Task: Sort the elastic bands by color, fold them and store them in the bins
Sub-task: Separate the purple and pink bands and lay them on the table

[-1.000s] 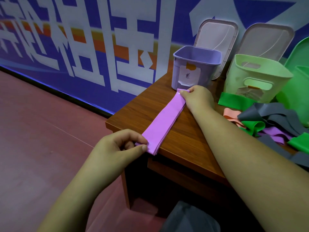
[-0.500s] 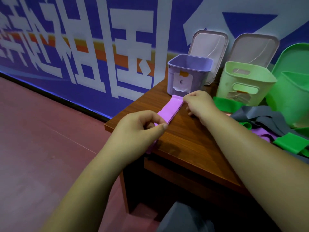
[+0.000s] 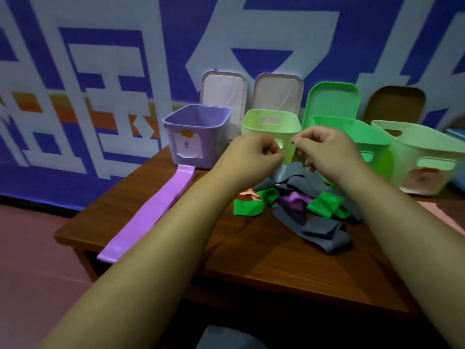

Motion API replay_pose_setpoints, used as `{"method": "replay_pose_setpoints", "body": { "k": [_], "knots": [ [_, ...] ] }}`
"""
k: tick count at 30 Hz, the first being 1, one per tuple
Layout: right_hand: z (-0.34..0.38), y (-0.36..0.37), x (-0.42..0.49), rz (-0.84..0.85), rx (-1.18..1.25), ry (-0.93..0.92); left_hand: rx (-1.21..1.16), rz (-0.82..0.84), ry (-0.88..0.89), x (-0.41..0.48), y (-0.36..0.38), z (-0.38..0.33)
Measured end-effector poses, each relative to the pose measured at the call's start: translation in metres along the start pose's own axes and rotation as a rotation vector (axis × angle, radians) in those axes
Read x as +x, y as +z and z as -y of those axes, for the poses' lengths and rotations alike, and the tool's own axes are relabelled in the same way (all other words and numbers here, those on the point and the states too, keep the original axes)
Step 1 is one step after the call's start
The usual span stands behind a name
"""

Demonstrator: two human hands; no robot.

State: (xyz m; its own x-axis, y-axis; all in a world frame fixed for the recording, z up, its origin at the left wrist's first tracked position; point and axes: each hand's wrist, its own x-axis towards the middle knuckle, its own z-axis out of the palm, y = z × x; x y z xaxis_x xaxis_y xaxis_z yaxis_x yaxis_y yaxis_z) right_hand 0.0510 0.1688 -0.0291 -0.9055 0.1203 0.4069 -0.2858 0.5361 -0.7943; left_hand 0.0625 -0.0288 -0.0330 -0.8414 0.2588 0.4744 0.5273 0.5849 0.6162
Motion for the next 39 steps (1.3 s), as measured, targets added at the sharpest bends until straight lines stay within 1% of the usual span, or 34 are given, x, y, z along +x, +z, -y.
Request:
{"method": "replay_pose_setpoints", "body": {
  "k": [4, 7, 9, 12, 15, 19, 23, 26, 29, 31, 35, 37, 39],
  "knots": [
    [-0.047, -0.044, -0.001, -0.118, -0.053, 0.035, 0.128, 0.145, 0.127, 0.044, 0.055, -0.008],
    [-0.083, -0.062, -0.017, -0.202, -0.245, -0.012, 0.169, 0.206, 0.238, 0.047, 0.091, -0.002],
    [-0.103, -0.066, -0.024, -0.174, -0.269, 0.025, 0.173, 0.264, 0.324, 0.043, 0.106, 0.005],
    [-0.115, -0.067, -0.024, -0.074, -0.268, 0.097, 0.249, 0.357, 0.419, 0.041, 0.111, 0.01],
    [-0.118, -0.066, -0.024, 0.014, -0.28, 0.105, 0.323, 0.393, 0.407, 0.039, 0.103, 0.013],
    [-0.116, -0.065, -0.029, 0.083, -0.306, 0.102, 0.416, 0.422, 0.376, 0.035, 0.097, 0.02],
    [-0.109, -0.068, -0.037, 0.114, -0.283, 0.073, 0.388, 0.325, 0.347, 0.034, 0.096, 0.021],
    [-0.103, -0.069, -0.042, 0.142, -0.25, 0.025, 0.331, 0.197, 0.32, 0.034, 0.097, 0.02],
    [-0.103, -0.068, -0.042, 0.163, -0.318, -0.028, 0.264, 0.06, 0.304, 0.033, 0.096, 0.013],
    [-0.103, -0.067, -0.04, 0.155, -0.348, -0.041, 0.221, -0.002, 0.275, 0.033, 0.095, 0.011],
    [-0.103, -0.066, -0.036, 0.061, -0.347, -0.063, 0.203, -0.16, 0.215, 0.031, 0.094, 0.001],
    [-0.108, -0.067, -0.032, -0.031, -0.356, -0.015, 0.144, -0.238, 0.171, 0.034, 0.093, 0.001],
    [-0.112, -0.069, -0.029, -0.099, -0.38, 0.062, 0.013, -0.236, 0.05, 0.038, 0.093, 0.004]
  ]
}}
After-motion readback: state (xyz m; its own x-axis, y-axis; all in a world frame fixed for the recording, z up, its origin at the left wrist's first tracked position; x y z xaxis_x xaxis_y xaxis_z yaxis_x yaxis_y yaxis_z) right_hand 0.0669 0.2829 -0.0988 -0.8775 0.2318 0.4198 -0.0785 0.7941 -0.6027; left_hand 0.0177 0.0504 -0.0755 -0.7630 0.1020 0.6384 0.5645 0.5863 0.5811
